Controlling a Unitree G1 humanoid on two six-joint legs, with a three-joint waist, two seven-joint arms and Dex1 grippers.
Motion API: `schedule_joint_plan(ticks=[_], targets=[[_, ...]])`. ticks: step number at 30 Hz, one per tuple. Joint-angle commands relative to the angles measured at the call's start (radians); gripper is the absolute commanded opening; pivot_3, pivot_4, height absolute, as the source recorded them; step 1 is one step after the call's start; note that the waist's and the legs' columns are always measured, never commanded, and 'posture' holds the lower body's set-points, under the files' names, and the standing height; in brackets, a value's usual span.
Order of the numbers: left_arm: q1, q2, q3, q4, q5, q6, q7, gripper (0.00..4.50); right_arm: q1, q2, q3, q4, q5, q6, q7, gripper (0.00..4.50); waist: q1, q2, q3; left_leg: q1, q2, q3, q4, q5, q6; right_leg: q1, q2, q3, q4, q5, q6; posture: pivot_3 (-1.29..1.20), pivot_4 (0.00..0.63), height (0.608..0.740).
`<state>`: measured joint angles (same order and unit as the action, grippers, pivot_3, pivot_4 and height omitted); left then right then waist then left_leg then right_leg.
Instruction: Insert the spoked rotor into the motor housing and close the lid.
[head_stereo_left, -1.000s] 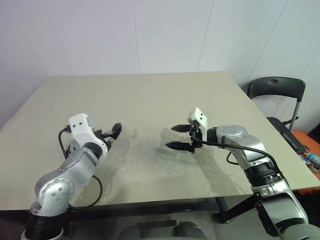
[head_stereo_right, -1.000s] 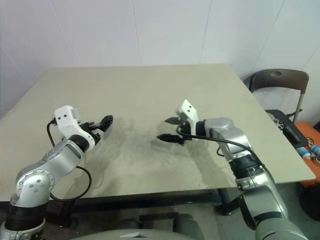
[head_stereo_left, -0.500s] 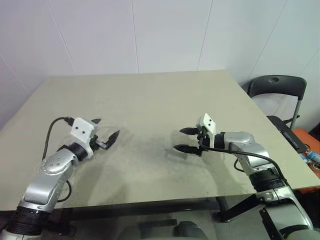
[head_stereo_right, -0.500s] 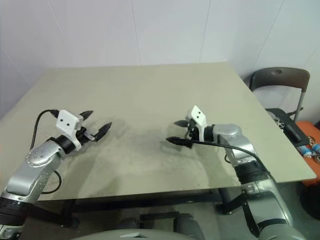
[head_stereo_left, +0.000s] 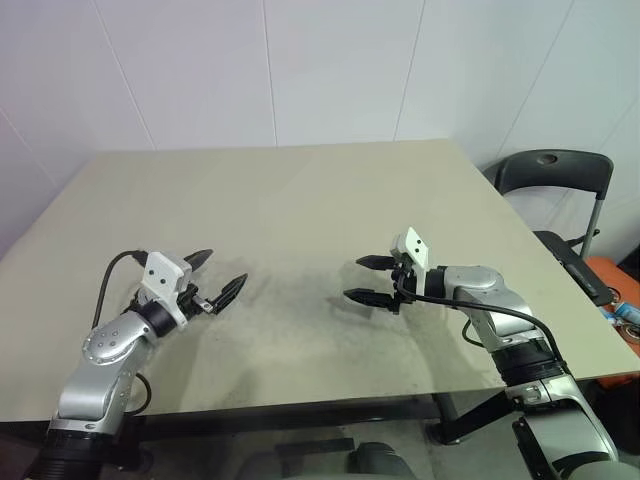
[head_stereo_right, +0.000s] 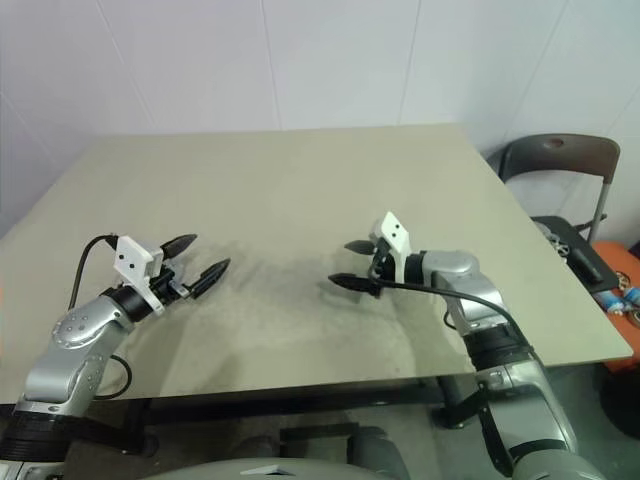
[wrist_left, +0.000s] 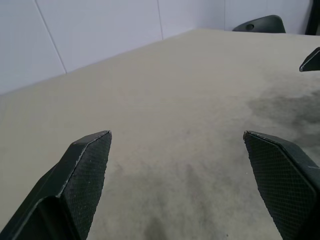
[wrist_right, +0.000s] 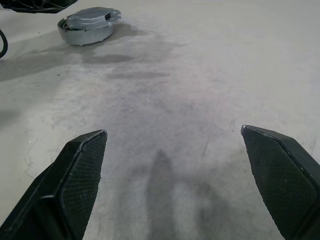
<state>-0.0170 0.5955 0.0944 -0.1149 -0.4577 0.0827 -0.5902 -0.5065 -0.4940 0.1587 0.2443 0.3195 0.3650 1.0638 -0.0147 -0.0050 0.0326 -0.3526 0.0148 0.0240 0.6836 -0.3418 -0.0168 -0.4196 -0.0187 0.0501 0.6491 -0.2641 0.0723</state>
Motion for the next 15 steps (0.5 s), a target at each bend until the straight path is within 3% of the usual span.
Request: schedule_joint_plan(ticks=[1, 15], targets=[[-0.008, -0.006, 0.03, -0.015, 0.015, -0.005, -0.012, 4.48, -0.009, 0.003, -0.023, -0.032, 0.006, -0.009, 0.002, 4.5, 0.0, 0.0, 0.0, 0.0, 0.0, 0.0, 0.0, 0.0, 0.0, 0.0, 0.0, 0.0, 0.0, 0.0, 0.0, 0.0, 0.0, 0.74], [-0.005, -0.041, 0.051, -0.023, 0.015, 0.046, -0.028, 4.48, -0.013, 0.009, -0.028, -0.021, 0.002, -0.017, -0.01, 4.5, 0.0, 0.0, 0.0, 0.0, 0.0, 0.0, 0.0, 0.0, 0.0, -0.001, -0.002, 0.0, 0.001, 0.0, 0.0, 0.0, 0.0, 0.74]])
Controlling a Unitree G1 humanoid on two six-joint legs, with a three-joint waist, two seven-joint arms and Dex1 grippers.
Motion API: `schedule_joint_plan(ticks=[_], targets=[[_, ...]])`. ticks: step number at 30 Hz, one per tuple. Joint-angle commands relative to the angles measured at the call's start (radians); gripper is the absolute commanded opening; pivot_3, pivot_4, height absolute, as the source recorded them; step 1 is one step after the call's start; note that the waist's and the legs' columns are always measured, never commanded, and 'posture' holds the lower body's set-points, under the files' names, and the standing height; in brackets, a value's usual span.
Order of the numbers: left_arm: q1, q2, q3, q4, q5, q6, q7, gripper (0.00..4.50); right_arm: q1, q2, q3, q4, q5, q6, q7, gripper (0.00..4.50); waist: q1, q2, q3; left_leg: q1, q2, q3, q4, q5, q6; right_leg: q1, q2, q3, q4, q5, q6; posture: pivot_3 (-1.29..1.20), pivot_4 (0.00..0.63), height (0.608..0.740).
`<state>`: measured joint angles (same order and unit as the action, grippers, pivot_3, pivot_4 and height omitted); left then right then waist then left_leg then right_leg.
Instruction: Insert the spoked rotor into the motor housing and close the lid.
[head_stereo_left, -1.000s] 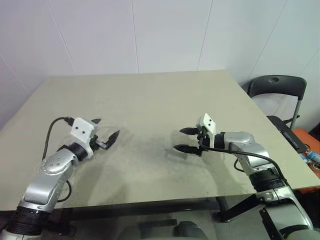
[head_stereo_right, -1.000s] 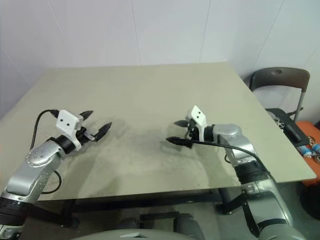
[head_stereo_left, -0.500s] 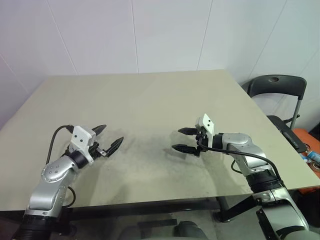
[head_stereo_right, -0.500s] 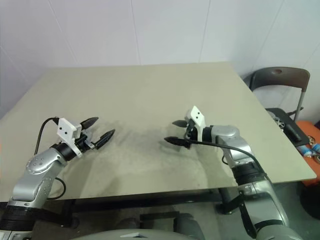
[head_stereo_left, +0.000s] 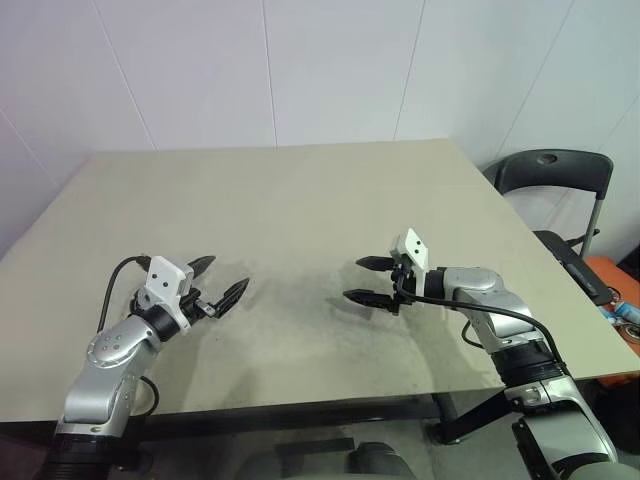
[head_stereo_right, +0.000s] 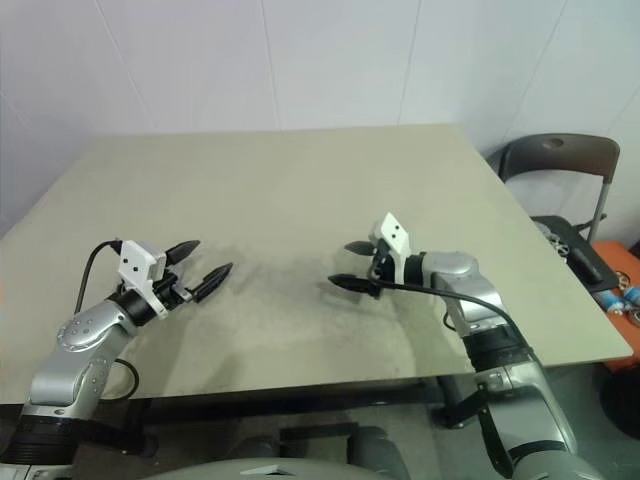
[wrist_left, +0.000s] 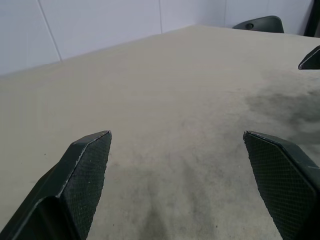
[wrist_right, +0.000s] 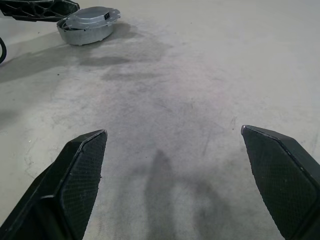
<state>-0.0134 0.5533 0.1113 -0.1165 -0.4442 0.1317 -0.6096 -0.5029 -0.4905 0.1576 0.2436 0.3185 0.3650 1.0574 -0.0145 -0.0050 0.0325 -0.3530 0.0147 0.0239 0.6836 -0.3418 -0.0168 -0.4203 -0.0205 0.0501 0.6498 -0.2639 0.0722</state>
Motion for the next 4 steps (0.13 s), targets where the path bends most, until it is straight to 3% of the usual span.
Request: schedule_joint_plan(ticks=[1, 4], targets=[[-0.008, -0.002, 0.037, -0.021, -0.003, 0.003, -0.008, 4.48, -0.018, 0.005, -0.026, -0.017, -0.001, -0.022, -0.005, 4.5, 0.0, 0.0, 0.0, 0.0, 0.0, 0.0, 0.0, 0.0, 0.0, 0.0, 0.0, 0.0, 0.0, 0.0, 0.0, 0.0, 0.0, 0.74], [0.0, -0.008, 0.044, -0.019, 0.0, 0.011, -0.001, 4.48, -0.016, 0.01, -0.027, -0.011, -0.006, -0.042, -0.009, 4.5, 0.0, 0.0, 0.0, 0.0, 0.0, 0.0, 0.0, 0.0, 0.0, 0.0, 0.0, 0.0, 0.0, 0.0, 0.0, 0.0, 0.0, 0.74]])
